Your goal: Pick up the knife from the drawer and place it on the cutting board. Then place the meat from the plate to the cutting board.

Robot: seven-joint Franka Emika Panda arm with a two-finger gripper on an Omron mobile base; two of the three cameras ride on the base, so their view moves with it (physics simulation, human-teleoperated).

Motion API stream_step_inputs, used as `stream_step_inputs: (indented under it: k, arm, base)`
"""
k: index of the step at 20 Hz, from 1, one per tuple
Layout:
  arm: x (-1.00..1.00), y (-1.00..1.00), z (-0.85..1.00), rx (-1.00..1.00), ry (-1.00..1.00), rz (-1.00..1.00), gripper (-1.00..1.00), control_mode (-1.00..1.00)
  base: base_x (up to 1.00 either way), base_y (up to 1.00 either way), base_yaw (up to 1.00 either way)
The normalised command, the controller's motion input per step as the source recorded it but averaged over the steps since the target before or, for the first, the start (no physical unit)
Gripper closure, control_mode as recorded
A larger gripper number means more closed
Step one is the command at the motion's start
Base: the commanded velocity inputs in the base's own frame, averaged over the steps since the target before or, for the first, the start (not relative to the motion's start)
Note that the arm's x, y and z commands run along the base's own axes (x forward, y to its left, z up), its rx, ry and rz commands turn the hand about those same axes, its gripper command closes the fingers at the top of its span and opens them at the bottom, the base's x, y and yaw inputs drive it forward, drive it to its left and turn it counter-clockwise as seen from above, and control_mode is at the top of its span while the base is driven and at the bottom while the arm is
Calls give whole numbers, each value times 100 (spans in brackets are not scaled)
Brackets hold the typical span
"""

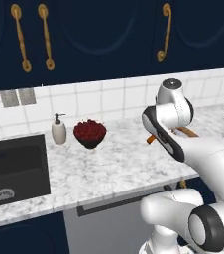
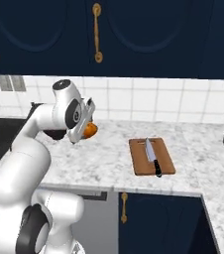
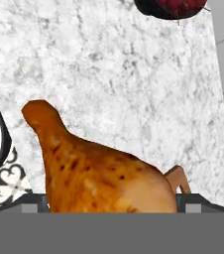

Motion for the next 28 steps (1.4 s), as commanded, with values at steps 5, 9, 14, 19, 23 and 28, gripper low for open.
stream_step_inputs:
  k: [5, 9, 14, 19, 23, 28]
  arm:
    - [0, 0, 0, 0, 0, 0, 100, 100]
    - [0, 0, 0, 0, 0, 0, 100, 100]
    - [0, 0, 0, 0, 0, 0, 100, 100]
    - [9, -3, -9, 2, 1, 0, 100, -100]
    - [87, 5, -90, 2, 19, 1, 100, -100]
    - [84, 46, -96, -4, 20, 23, 100, -100]
  base:
    - [15, -59, -2]
    - [13, -57, 0]
    - [23, -61, 0]
    - [23, -32, 0]
    - [0, 0, 0]
    - [0, 0, 0]
